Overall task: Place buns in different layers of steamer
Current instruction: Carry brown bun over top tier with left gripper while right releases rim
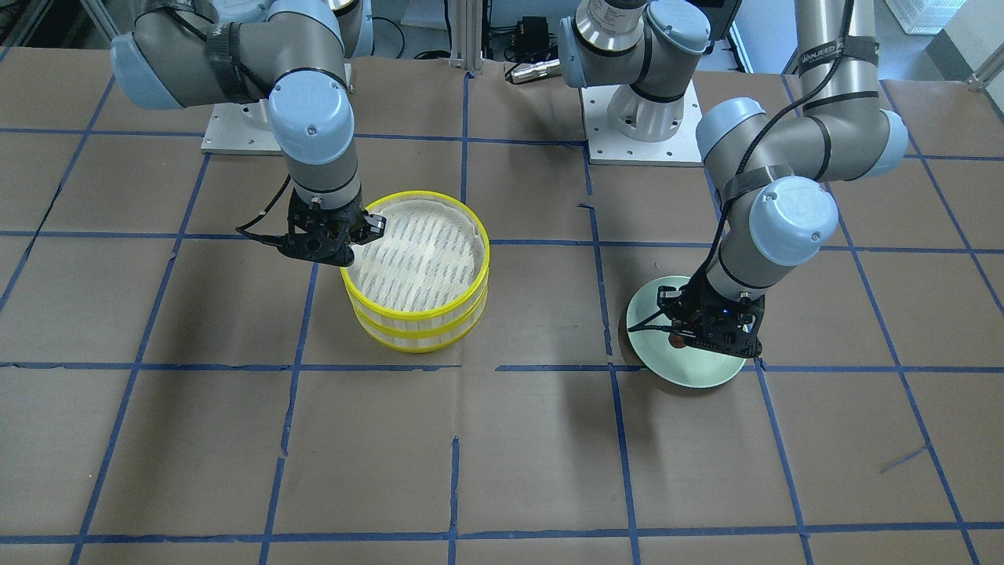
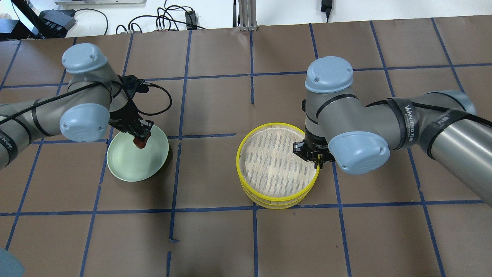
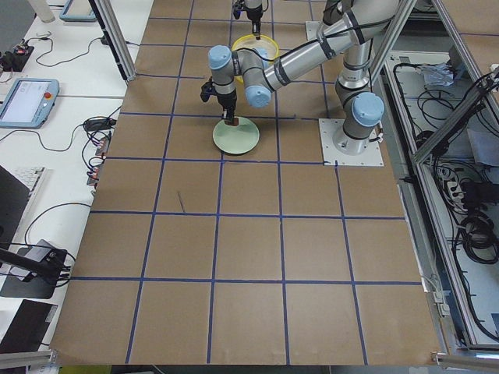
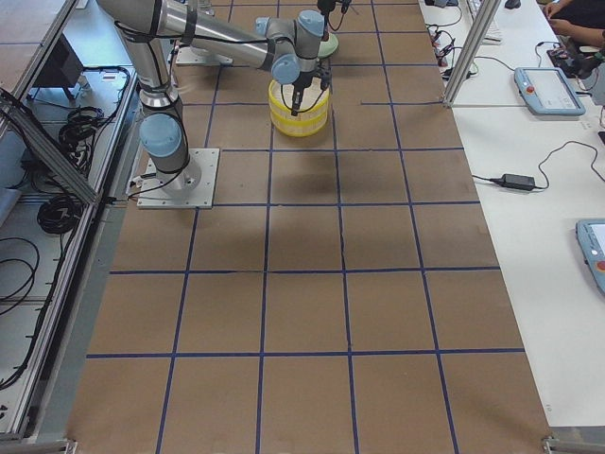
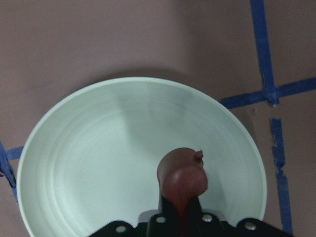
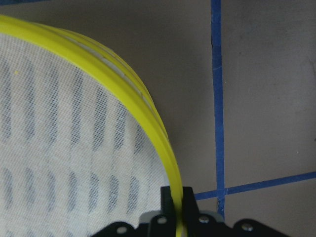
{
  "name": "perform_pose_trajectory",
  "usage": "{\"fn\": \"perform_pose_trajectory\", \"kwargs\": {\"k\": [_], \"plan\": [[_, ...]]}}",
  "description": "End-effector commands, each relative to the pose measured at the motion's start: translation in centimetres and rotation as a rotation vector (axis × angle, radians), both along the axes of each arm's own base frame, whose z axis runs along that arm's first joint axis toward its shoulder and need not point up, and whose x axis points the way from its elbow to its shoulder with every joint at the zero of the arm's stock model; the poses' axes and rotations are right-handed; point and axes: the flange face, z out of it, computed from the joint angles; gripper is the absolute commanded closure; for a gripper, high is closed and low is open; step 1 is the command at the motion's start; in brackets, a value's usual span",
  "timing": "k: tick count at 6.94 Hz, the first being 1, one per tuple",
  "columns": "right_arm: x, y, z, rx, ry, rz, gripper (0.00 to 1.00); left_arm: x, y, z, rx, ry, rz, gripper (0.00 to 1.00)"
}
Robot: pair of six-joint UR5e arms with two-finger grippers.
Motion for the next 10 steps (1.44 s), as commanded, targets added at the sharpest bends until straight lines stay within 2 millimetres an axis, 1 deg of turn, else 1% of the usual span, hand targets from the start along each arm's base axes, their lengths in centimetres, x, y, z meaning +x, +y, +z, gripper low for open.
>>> {"fn": "perform_pose_trajectory", "kwargs": {"k": [1,2,3,4,5,6,7,8,9,10], "plan": [[0.2,-0.4,-0.1,-0.038,-0.011,-0.031,0.01,-0.2,-1.1,2.5,0.008,-0.003,0.02,0.92],[0.1,-0.5,0.0,-0.042,-0.007,-0.019,0.0,-0.2,-1.2,3.1,-0.001,-0.006,0.02,0.92],[-0.6,-1.6,1.2,-0.062,-0.004,-0.023,0.0,-1.0,-1.2,3.9,0.018,-0.012,0.042,0.92],[-1.0,-3.0,3.6,-0.051,-0.01,0.028,0.0,-3.8,-0.8,6.3,0.01,-0.027,0.052,0.92],[-3.7,-4.4,6.8,-0.01,-0.013,0.077,0.0,-7.0,0.2,8.1,0.0,-0.035,0.041,0.92],[-6.5,-5.4,9.6,0.009,-0.018,0.04,0.0,-10.3,1.1,7.7,0.021,-0.048,0.094,0.92],[-8.0,-5.0,12.5,0.009,-0.033,0.088,0.0,-14.8,2.6,7.8,0.013,-0.046,0.083,0.92],[-8.7,-4.7,14.9,0.0,-0.04,0.131,0.0,-18.4,3.9,7.7,0.008,-0.047,0.125,0.92],[-10.0,-5.1,17.8,-0.031,-0.037,0.112,0.0,-22.0,5.4,7.2,0.015,-0.028,0.185,0.92],[-11.2,-5.8,21.1,-0.064,-0.045,0.098,0.0,-25.2,6.9,7.1,0.038,0.028,0.218,0.92]]}}
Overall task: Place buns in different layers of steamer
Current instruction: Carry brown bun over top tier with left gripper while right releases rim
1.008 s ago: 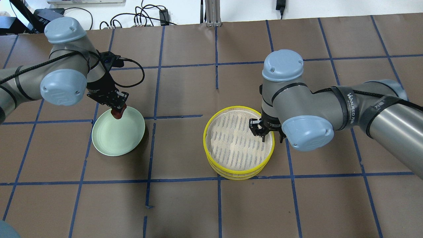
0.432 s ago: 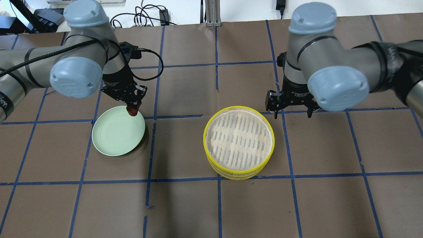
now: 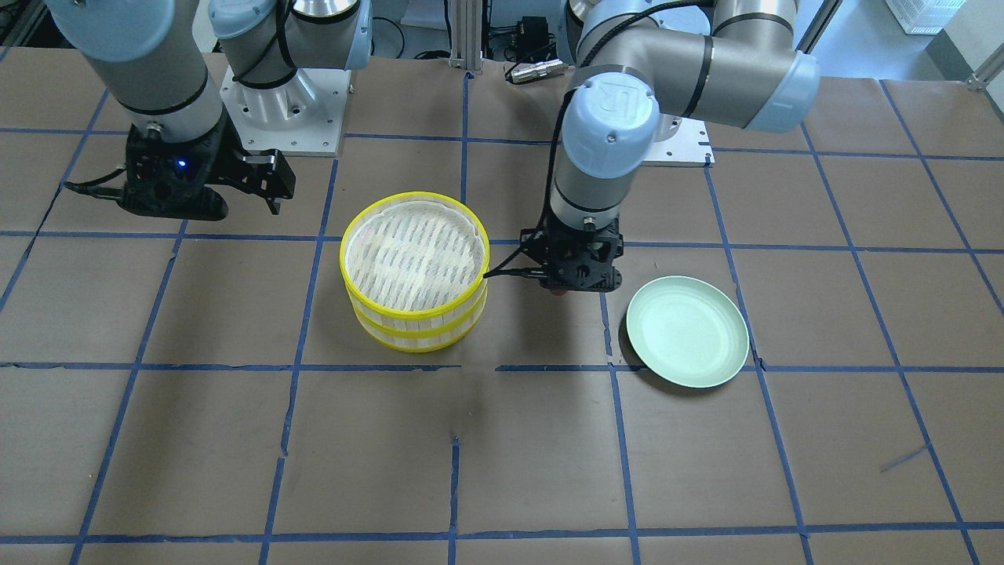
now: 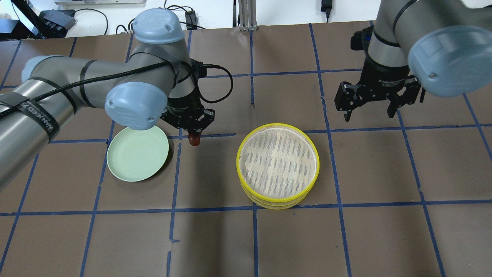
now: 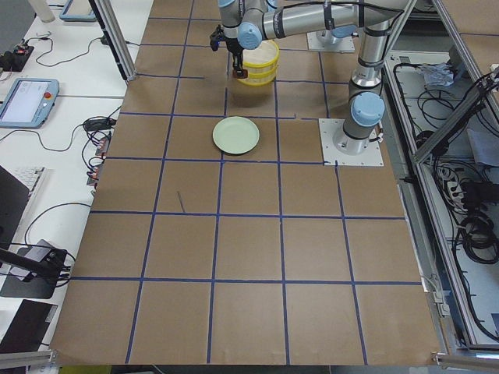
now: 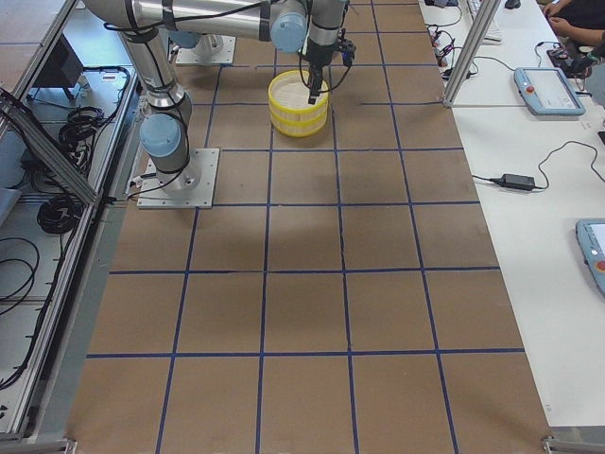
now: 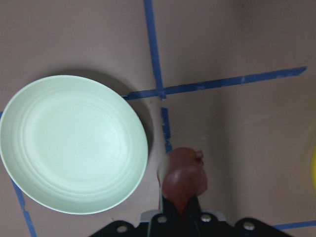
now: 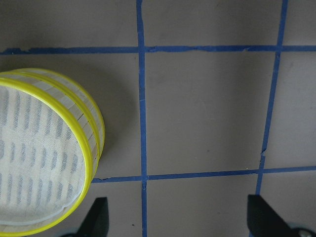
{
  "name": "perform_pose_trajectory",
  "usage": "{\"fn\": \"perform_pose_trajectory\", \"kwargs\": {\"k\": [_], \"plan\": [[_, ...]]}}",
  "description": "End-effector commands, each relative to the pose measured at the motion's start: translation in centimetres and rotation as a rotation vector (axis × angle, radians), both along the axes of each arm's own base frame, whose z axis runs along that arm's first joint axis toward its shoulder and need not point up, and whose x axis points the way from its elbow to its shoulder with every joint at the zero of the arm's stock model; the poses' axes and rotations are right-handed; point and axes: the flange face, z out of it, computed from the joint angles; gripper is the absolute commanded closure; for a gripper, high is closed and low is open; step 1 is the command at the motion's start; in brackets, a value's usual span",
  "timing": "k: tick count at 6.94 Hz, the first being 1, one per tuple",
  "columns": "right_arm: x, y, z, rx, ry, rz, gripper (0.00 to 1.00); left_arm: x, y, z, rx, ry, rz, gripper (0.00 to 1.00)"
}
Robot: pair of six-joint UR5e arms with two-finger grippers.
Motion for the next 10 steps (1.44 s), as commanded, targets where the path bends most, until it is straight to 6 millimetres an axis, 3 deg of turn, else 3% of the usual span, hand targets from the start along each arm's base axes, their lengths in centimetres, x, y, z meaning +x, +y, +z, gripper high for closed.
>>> {"fn": "perform_pose_trajectory", "kwargs": {"k": [1,3,5,6,7,8,10], "plan": [[-1.4,-0.3,5.6,-0.051,-0.003,-0.006,0.0,-6.9,2.9,-0.7,-0.002,0.066,0.068,0.92],[0.8,2.1,6.6,-0.064,-0.053,0.004,0.01,-10.4,4.7,-0.7,-0.003,0.112,0.105,0.92],[1.6,2.2,6.5,-0.064,-0.048,0.008,0.01,-12.0,5.0,-1.5,-0.019,0.127,0.133,0.91],[1.5,2.1,6.4,-0.066,-0.048,0.008,0.0,-13.3,4.8,-2.4,-0.031,0.156,0.158,0.75],[1.5,2.0,6.2,-0.064,-0.044,0.01,0.0,-14.0,4.9,-2.3,-0.006,0.217,0.153,0.11],[1.2,1.9,6.2,-0.064,-0.043,0.01,0.0,-13.9,5.1,-1.7,-0.01,0.217,0.142,0.01],[1.1,1.9,6.2,-0.066,-0.041,0.01,0.0,-13.1,4.8,-1.6,-0.052,0.149,0.114,0.01]]}}
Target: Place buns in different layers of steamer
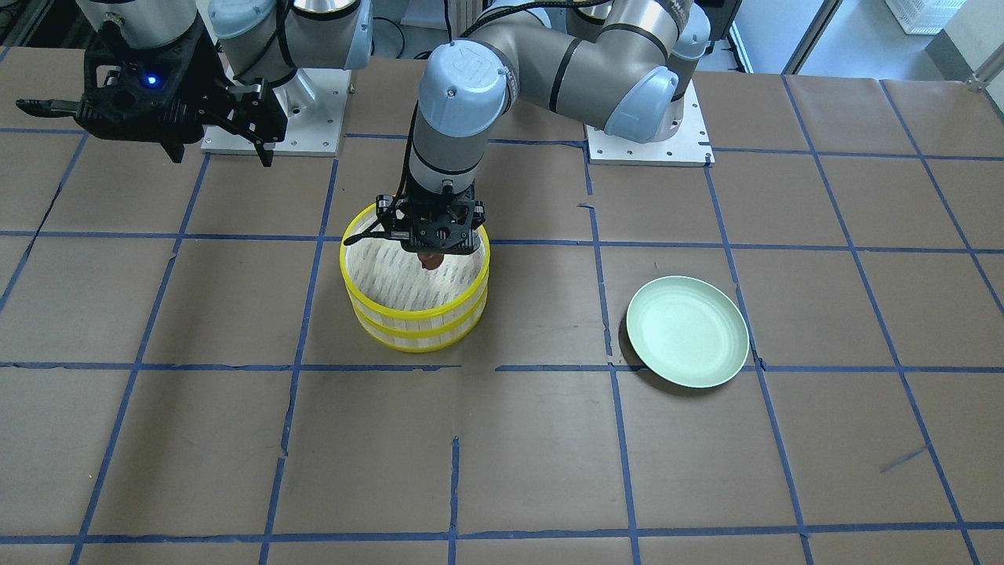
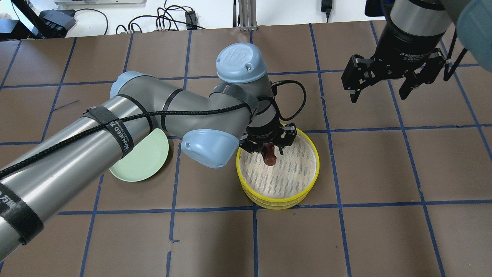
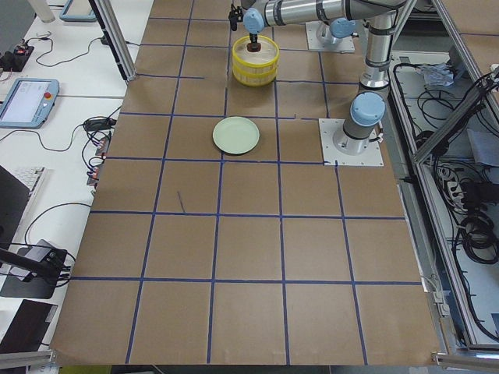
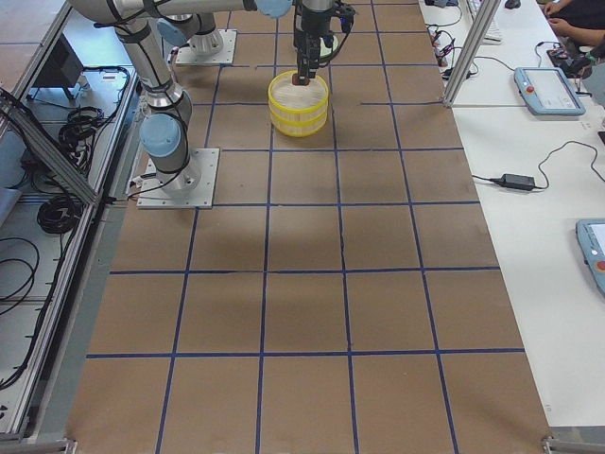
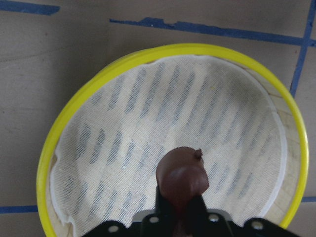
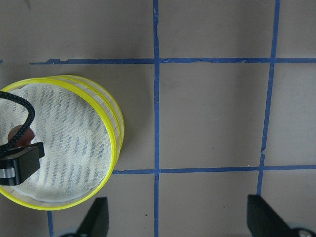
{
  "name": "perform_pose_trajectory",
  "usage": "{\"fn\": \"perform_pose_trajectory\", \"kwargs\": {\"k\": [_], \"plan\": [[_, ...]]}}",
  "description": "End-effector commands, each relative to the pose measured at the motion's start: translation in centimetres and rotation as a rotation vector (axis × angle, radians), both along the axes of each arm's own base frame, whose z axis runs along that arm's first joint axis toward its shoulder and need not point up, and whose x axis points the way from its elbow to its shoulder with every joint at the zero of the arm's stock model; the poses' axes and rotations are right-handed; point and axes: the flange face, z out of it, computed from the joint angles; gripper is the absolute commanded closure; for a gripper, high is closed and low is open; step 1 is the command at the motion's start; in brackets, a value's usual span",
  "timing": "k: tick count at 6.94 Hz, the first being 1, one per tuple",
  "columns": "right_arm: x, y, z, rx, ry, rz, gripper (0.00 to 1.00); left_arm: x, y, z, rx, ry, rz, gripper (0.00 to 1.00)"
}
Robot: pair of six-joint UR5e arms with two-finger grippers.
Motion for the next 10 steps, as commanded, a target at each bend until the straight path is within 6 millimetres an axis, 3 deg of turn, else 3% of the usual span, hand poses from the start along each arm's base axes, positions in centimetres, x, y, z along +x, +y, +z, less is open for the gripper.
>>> {"fn": "perform_pose_trajectory", "kwargs": {"k": [1,2,3,6,8,10], "plan": [[-0.2,-0.1,0.1,-0.003,0.002,-0.001,0.0,1.6,-0.4,1.0,-0.033,-0.075,-0.006,0.02],[-0.2,-0.1,0.1,-0.003,0.002,-0.001,0.0,3.6,-1.2,1.7,-0.024,-0.093,0.008,0.03],[-0.2,-0.1,0.1,-0.003,0.002,0.001,0.0,5.3,-1.6,4.2,-0.021,-0.096,0.001,0.04],[-0.1,-0.1,0.0,-0.004,-0.002,-0.004,0.0,17.9,-3.0,13.8,-0.116,-0.156,-0.113,0.0],[-0.1,-0.1,0.0,-0.004,-0.002,-0.002,0.0,24.4,-4.3,16.5,-0.163,-0.161,-0.046,0.0],[-0.2,-0.3,0.0,-0.004,-0.004,-0.005,0.0,27.7,-4.4,17.8,-0.157,-0.208,-0.028,0.0]]}}
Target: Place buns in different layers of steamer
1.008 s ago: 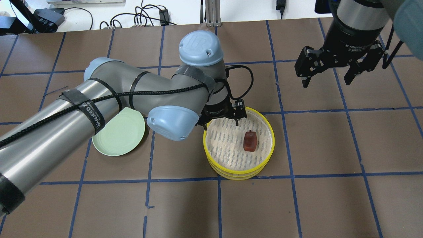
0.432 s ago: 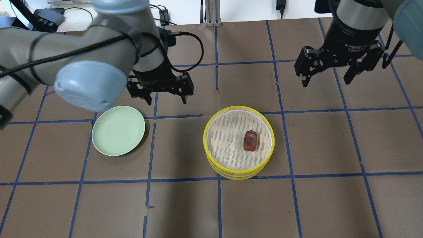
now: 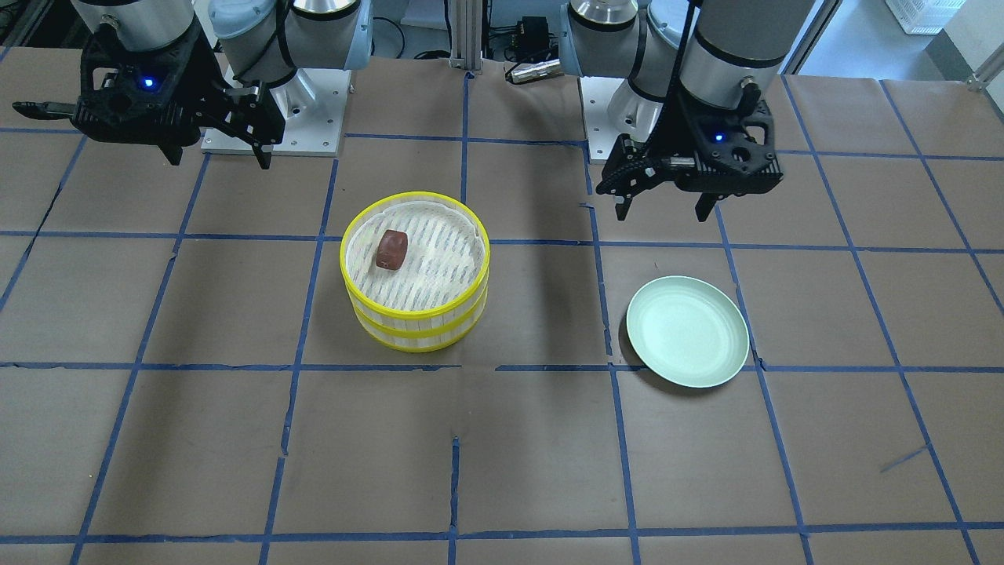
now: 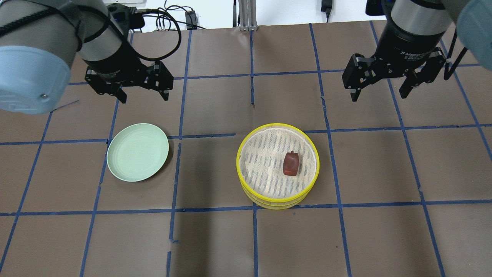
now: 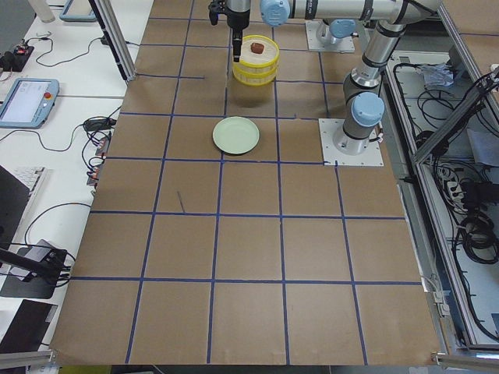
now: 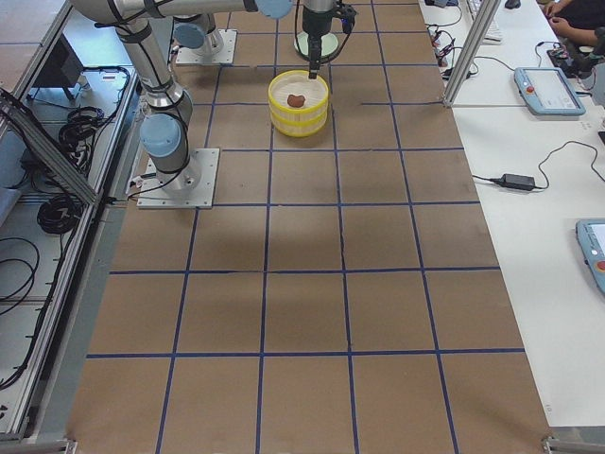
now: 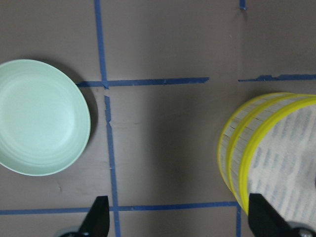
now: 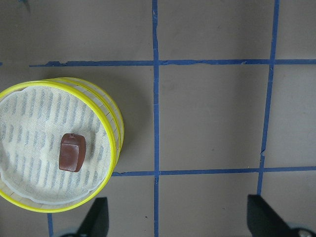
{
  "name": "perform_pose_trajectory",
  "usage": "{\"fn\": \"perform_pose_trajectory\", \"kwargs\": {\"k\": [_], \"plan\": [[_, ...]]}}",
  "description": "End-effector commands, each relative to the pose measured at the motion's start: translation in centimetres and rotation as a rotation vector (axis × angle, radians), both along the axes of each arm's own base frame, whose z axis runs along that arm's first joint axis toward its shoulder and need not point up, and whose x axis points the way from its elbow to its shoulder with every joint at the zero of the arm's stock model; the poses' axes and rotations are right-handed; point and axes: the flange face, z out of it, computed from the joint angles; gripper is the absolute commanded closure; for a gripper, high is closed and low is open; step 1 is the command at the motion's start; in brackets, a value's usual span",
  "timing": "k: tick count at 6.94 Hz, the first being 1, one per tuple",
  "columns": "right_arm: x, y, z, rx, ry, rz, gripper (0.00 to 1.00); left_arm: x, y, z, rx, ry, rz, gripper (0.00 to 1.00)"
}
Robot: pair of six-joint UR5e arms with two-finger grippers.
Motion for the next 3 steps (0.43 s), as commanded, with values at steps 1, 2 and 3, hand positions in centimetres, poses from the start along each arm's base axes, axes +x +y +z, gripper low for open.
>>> {"fn": "perform_pose_trajectory", "kwargs": {"k": [1,2,3], "plan": [[-0.01,-0.1,-0.05,0.001,-0.001,-0.002,0.0,2.55,0.32,1.79,0.039,-0.052,0.025,0.0],[-0.01,-0.1,-0.05,0.001,-0.001,-0.007,0.0,2.56,0.28,1.87,0.056,-0.046,0.028,0.0],[-0.01,-0.1,-0.05,0.001,-0.001,-0.008,0.0,2.38,0.41,1.71,0.079,-0.042,0.027,0.0]]}}
